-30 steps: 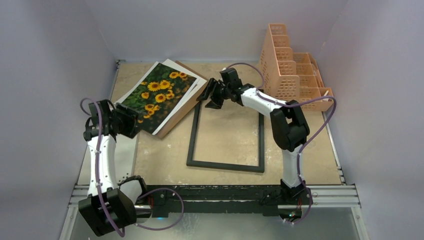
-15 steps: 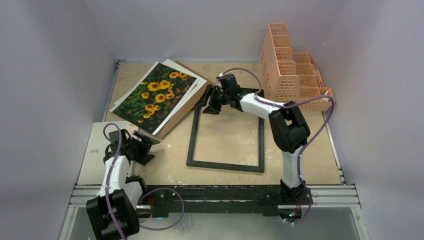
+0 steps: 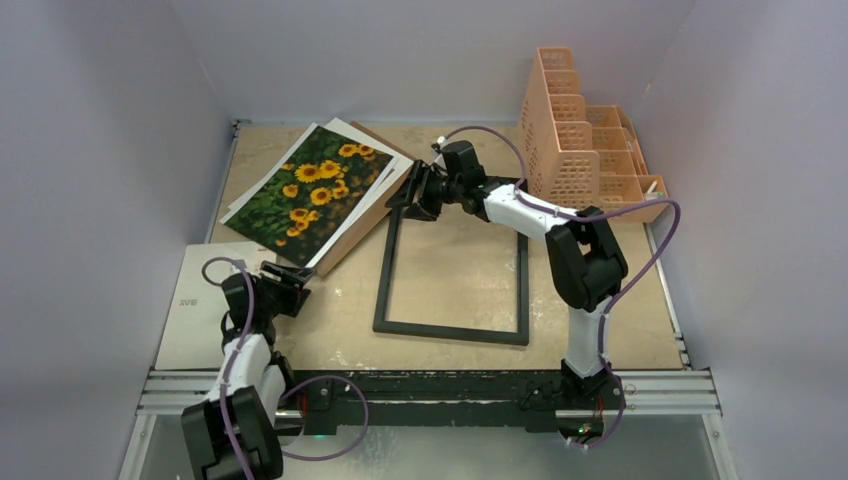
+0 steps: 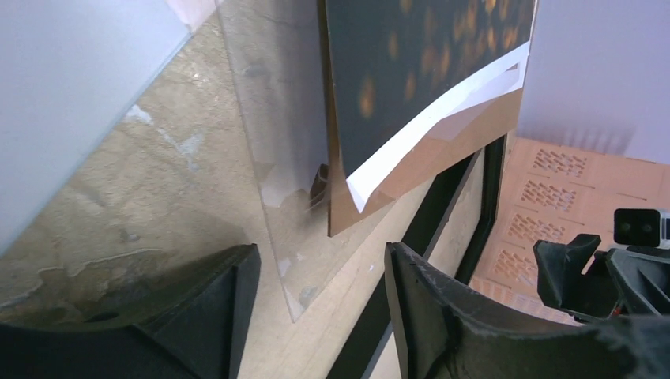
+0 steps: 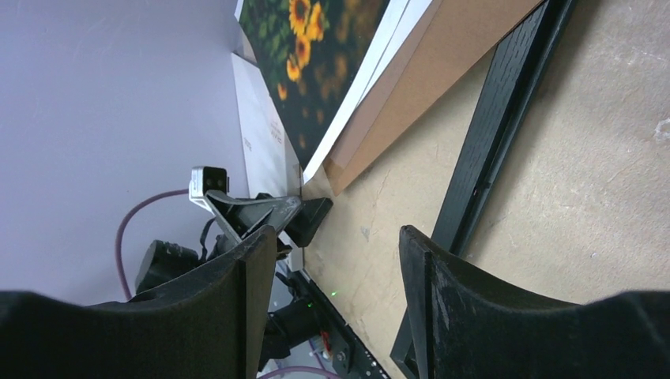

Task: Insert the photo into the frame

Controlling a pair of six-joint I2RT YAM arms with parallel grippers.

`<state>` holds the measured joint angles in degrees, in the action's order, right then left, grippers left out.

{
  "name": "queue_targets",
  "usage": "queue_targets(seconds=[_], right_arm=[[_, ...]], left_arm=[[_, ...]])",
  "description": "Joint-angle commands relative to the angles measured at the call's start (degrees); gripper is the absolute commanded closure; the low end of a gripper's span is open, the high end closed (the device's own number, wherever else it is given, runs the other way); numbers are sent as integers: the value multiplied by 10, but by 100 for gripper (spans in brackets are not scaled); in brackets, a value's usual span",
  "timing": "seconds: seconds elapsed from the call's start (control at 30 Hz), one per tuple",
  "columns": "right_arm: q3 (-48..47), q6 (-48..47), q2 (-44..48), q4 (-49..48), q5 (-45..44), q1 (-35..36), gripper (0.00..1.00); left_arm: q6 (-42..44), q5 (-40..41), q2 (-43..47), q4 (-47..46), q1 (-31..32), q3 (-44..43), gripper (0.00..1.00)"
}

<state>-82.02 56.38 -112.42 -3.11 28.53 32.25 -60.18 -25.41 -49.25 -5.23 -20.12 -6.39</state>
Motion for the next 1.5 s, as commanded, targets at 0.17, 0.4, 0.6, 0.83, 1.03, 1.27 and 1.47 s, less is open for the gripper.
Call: queue_targets(seconds=[0.17, 0.4, 0.6, 0.83, 1.03, 1.27, 1.47], right_arm=[[-36, -31, 9, -12, 32, -2, 41], [-44, -36, 1, -15, 46, -7, 42], [-48, -43, 4, -14, 43, -9, 42], [-48, -46, 9, -4, 32, -10, 41], [-57, -46, 11, 22, 9, -10, 41], [-72, -51, -1, 49, -6, -11, 37], [-81, -26, -12, 35, -13, -10, 33]], left_arm=[[-66, 13, 12, -122, 1, 49, 45], [-78, 14, -12, -184, 1, 57, 61], [-78, -2, -40, -204, 0, 47, 84], [-106, -14, -2, -113, 1, -17, 100], [-197, -50, 13, 0, 1, -99, 100], [-301, -94, 10, 92, 1, -158, 100], [-333, -117, 33, 126, 1, -208, 100]])
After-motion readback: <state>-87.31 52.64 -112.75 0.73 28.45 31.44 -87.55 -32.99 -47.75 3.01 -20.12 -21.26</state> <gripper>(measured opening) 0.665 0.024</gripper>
